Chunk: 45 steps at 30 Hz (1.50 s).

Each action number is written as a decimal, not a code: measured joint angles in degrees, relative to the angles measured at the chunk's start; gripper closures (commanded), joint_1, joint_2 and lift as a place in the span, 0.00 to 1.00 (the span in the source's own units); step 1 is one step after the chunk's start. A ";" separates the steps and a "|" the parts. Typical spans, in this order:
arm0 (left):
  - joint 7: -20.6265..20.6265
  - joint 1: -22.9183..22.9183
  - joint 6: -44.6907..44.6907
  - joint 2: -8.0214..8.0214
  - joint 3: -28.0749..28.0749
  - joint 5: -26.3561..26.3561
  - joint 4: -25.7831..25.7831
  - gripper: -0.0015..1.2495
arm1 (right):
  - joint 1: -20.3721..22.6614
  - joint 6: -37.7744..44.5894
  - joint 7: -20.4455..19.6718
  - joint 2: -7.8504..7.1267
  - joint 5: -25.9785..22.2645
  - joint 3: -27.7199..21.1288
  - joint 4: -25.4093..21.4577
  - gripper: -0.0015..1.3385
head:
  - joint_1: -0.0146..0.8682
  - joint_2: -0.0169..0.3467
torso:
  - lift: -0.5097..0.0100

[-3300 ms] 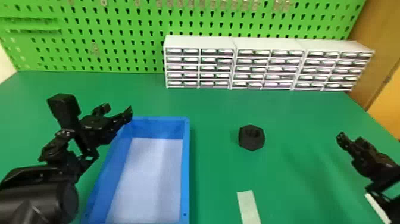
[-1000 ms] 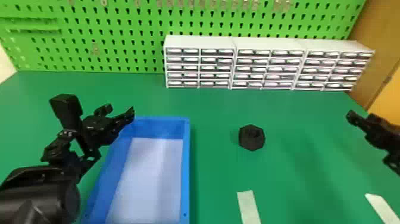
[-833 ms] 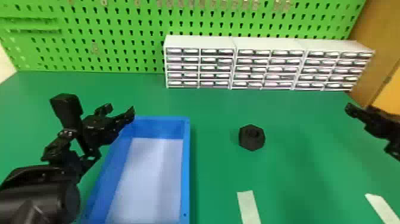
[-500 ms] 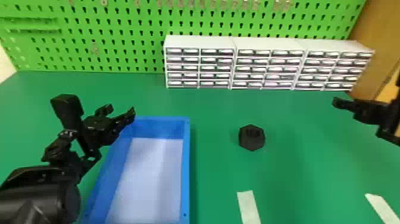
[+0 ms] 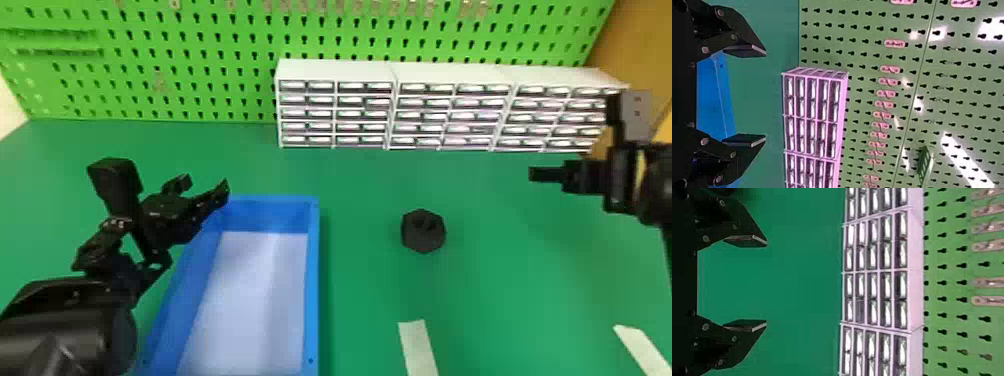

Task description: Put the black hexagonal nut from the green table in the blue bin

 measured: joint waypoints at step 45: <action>0.00 -0.08 0.18 0.00 -0.26 0.07 0.00 0.38 | -11.18 2.22 0.04 5.33 4.08 15.20 17.46 0.40 | 0.80 0.07 | 0.79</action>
